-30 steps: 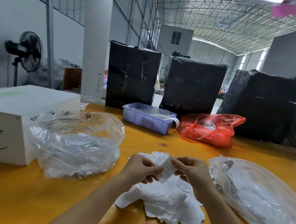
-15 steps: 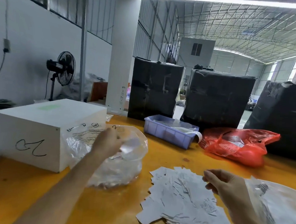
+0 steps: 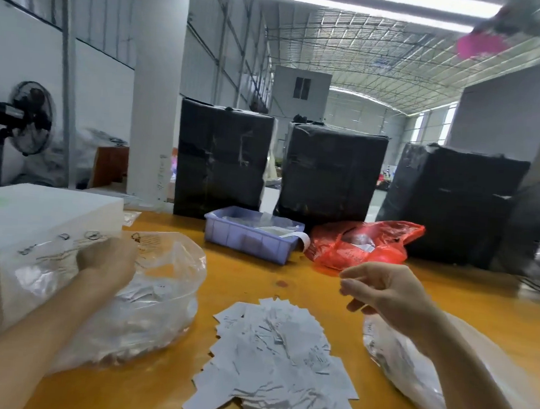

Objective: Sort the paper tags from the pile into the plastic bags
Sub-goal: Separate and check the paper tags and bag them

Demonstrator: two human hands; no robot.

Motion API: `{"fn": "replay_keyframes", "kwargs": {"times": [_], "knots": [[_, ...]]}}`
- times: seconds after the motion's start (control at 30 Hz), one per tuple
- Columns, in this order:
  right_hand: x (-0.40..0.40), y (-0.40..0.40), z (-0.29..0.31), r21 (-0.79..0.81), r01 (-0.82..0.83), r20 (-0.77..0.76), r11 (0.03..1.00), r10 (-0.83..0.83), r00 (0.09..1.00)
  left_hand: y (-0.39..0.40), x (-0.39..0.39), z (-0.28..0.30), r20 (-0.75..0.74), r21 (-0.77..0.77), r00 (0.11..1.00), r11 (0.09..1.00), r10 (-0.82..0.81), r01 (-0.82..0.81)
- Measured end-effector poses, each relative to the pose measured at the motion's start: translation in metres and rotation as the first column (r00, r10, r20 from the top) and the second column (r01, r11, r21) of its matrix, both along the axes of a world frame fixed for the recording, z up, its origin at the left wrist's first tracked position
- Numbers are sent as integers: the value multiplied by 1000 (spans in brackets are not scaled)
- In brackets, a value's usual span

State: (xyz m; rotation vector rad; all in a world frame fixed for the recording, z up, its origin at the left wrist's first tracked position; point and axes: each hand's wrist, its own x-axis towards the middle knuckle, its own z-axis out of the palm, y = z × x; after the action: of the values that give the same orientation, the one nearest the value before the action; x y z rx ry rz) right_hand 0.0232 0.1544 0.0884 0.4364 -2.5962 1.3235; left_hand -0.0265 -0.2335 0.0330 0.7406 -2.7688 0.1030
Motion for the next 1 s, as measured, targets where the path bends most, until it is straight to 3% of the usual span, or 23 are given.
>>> {"fn": "replay_keyframes", "kwargs": {"times": [0.07, 0.1, 0.2, 0.27, 0.33, 0.4, 0.57, 0.7, 0.83, 0.87, 0.93, 1.0], "knots": [[-8, 35, 6, 160, 117, 57, 980, -127, 990, 9, -9, 3, -128, -85, 979, 985, -160, 150], [-10, 54, 5, 253, 177, 83, 951, -203, 976, 21, -13, 1, -243, -100, 920, 951, -308, 292], [-15, 106, -14, 505, 226, 196, 833, -366, 910, 84, -3, -13, -490, -60, 629, 743, -604, 666], [-21, 129, -36, 653, 180, 233, 736, -421, 877, 132, 14, -21, -507, 59, 533, 589, -677, 806], [-31, 141, -60, 765, 152, 176, 626, -429, 886, 166, 17, -34, -494, 245, 507, 446, -706, 861], [-40, 144, -81, 794, 157, 128, 588, -414, 901, 187, 13, -48, -504, 326, 487, 365, -713, 872], [-57, 147, -103, 650, 302, 33, 698, -422, 906, 202, 7, -77, -592, 344, 469, 320, -656, 883], [-60, 155, -99, 552, 426, -113, 716, -442, 890, 198, 7, -89, -645, 280, 429, 327, -632, 903], [-47, 160, -94, 423, 390, -65, 818, -402, 913, 199, 9, -94, -686, 220, 400, 350, -608, 910], [-41, 157, -91, 330, 395, -75, 857, -393, 916, 200, 9, -95, -699, 194, 388, 363, -601, 911], [-28, 147, -81, -15, 400, -77, 917, -400, 913, 205, 13, -94, -731, 254, 417, 353, -539, 901], [-13, 124, -65, -390, 263, 16, 883, -279, 960, 208, 18, -91, -740, 421, 506, 282, -443, 862]]}}
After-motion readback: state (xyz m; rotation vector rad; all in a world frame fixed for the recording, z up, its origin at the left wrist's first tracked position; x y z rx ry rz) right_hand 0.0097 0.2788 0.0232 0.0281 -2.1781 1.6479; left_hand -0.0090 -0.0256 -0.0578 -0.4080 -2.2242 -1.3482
